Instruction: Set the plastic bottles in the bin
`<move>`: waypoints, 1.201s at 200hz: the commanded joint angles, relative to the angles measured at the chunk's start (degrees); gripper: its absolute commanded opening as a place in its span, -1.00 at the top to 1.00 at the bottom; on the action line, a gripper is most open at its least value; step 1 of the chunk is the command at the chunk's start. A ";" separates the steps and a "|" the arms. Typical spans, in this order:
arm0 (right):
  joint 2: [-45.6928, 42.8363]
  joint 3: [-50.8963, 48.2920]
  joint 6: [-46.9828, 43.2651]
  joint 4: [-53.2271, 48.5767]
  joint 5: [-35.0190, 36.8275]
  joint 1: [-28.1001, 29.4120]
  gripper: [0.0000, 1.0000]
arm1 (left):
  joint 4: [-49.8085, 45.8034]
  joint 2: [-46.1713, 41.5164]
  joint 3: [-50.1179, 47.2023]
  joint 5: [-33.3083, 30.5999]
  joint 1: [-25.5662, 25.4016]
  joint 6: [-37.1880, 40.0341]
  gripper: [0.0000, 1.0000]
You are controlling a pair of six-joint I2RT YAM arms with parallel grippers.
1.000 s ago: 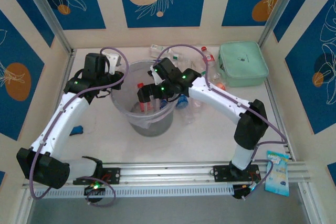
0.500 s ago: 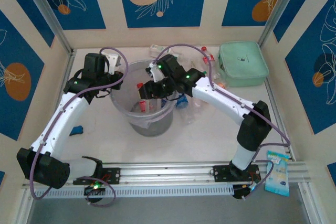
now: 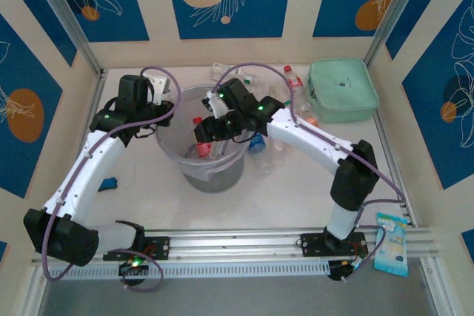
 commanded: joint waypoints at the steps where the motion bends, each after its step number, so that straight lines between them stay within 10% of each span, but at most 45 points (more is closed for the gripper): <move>1: -6.23 4.52 -4.66 -5.45 5.96 -1.93 0.02 | -1.20 0.39 -1.12 -0.83 1.11 2.16 1.00; 113: -23.32 -11.61 1.56 -6.33 20.35 -29.49 -0.19 | -1.14 0.27 -1.16 -0.66 1.29 2.07 1.00; 145: -24.00 -20.12 6.66 -0.65 19.09 -39.70 -1.00 | -1.10 0.00 -1.15 -0.27 1.37 1.99 1.00; 240: -9.15 -25.19 20.66 7.32 20.91 -48.12 -0.98 | -0.80 -0.54 -1.46 0.09 1.33 1.90 1.00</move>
